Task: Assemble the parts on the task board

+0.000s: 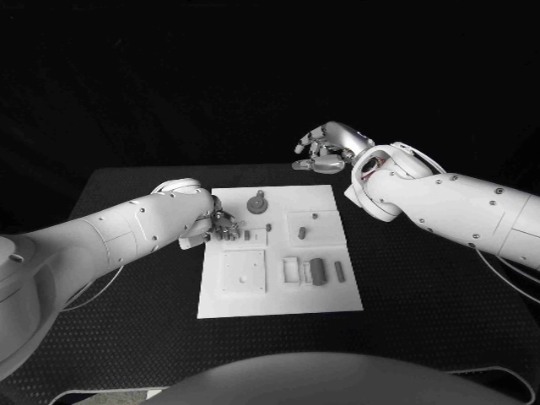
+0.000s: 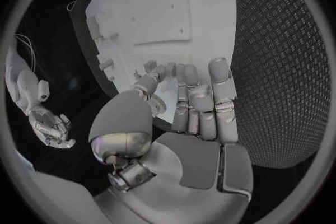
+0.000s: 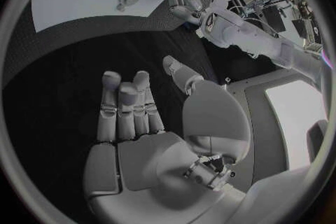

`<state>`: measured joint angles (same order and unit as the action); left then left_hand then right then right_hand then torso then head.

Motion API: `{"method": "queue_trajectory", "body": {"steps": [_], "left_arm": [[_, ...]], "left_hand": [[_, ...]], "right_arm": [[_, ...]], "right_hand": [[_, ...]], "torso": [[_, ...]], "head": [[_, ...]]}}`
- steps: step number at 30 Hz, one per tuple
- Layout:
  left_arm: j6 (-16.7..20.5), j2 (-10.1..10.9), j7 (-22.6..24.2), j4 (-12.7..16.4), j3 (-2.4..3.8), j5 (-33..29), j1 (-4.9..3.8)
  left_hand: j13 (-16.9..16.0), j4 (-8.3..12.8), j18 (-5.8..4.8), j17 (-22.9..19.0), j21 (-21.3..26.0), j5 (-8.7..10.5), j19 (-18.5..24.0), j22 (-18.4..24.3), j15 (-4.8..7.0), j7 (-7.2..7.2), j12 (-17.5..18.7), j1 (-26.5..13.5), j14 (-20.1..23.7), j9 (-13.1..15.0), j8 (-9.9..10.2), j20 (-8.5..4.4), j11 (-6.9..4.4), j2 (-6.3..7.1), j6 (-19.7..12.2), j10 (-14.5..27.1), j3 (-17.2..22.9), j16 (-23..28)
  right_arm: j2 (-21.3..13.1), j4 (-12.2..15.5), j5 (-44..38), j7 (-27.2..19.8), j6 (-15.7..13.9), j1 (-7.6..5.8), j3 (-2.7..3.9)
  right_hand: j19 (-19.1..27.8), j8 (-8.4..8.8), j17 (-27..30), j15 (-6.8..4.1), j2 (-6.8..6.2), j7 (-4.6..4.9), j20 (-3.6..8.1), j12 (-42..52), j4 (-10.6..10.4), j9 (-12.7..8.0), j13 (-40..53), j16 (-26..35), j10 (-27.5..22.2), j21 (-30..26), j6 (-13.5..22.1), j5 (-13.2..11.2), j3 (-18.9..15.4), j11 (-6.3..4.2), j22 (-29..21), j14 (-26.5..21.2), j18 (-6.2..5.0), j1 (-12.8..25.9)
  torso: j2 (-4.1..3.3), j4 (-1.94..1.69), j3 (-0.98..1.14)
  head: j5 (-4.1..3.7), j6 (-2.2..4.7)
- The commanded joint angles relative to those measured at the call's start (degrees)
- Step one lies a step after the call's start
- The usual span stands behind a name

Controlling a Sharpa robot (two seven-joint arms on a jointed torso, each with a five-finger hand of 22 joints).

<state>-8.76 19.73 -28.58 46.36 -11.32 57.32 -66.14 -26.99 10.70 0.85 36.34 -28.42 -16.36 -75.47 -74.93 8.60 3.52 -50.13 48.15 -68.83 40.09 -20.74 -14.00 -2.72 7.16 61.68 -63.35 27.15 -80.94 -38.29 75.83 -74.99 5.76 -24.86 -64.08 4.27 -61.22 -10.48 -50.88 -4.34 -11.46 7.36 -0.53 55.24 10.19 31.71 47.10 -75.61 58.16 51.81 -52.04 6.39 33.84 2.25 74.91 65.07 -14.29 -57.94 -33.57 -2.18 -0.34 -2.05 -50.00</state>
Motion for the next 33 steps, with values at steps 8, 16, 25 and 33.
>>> {"method": "queue_trajectory", "body": {"steps": [8, 16, 25, 33], "left_arm": [[1.58, 0.30, 0.41, 0.06, 0.02, -1.06, 0.01], [2.32, 1.18, 0.81, -0.06, 0.13, -5.00, 0.05], [4.30, 3.08, 2.10, 0.49, 2.52, -10.16, -0.11], [10.81, 4.64, 12.70, 2.38, 3.33, -14.07, -0.89]], "left_hand": [[-0.06, -0.89, 1.36, 0.13, 0.56, 2.85, 0.06, -0.91, -0.01, 0.28, 0.16, -1.23, 0.40, 0.03, 0.67, -0.08, 0.40, 0.69, -0.89, 0.07, -0.70, 0.28], [-0.09, -3.99, 1.82, 0.18, 1.02, 12.68, 0.17, -0.83, 0.01, 0.31, 0.14, -3.41, 0.55, 0.22, 1.13, -0.12, 0.45, 2.79, -1.46, 0.33, -0.55, 0.49], [-0.15, -5.51, 2.43, 0.28, 1.68, 13.55, 0.96, -0.74, -0.82, 1.40, 0.34, -6.17, 1.39, -0.20, 3.03, 0.34, 1.29, 5.18, -5.22, 1.35, -2.13, 0.66], [1.24, -1.45, 3.26, -0.36, 4.22, 13.44, 5.22, -0.38, -4.08, 4.57, 3.97, -1.90, 6.24, -0.85, 4.76, 3.53, 4.58, 1.06, -12.12, 10.03, -2.40, 2.86]], "right_arm": [[0.00, -0.12, 0.05, -0.21, 0.54, -0.02, 0.03], [0.00, -0.24, 0.08, -0.27, 0.55, -0.02, 0.03], [-0.26, -0.25, 0.34, -0.26, 0.59, -0.02, 0.03], [-0.37, -0.47, 0.66, -0.35, 0.71, -0.02, 0.03]], "right_hand": [[-0.28, -0.03, 0.08, 0.38, -0.12, 1.37, 0.29, 0.30, -0.23, -0.10, -0.07, 0.13, -0.24, -0.39, 1.29, 0.04, 0.02, 0.00, 0.45, -0.23, -0.71, 0.17], [-0.27, -0.03, 0.09, 0.39, -0.12, 1.39, 0.29, 0.31, -0.26, -0.11, -0.08, 0.13, -0.25, -0.40, 1.32, 0.04, 0.01, 0.01, 0.45, -0.24, -0.71, 0.18], [-0.27, -0.04, 0.09, 0.41, -0.10, 1.39, 0.29, 0.32, -0.30, -0.12, -0.09, 0.13, -0.26, -0.40, 1.32, 0.04, 0.00, 0.02, 0.45, -0.24, -0.71, 0.21], [-0.27, -0.04, 0.09, 0.41, -0.05, 1.40, 0.29, 0.33, -0.29, -0.13, -0.09, 0.12, -0.26, -0.41, 1.33, 0.06, 0.03, 0.02, 0.45, -0.24, -0.71, 0.15]], "torso": [[0.01, 0.02, -0.05], [0.00, 0.04, -0.03], [0.03, -0.05, 0.02], [0.01, -0.02, 0.00]], "head": [[0.00, 0.00], [-0.08, 0.00], [-0.26, 0.00], [-0.25, 0.00]]}}
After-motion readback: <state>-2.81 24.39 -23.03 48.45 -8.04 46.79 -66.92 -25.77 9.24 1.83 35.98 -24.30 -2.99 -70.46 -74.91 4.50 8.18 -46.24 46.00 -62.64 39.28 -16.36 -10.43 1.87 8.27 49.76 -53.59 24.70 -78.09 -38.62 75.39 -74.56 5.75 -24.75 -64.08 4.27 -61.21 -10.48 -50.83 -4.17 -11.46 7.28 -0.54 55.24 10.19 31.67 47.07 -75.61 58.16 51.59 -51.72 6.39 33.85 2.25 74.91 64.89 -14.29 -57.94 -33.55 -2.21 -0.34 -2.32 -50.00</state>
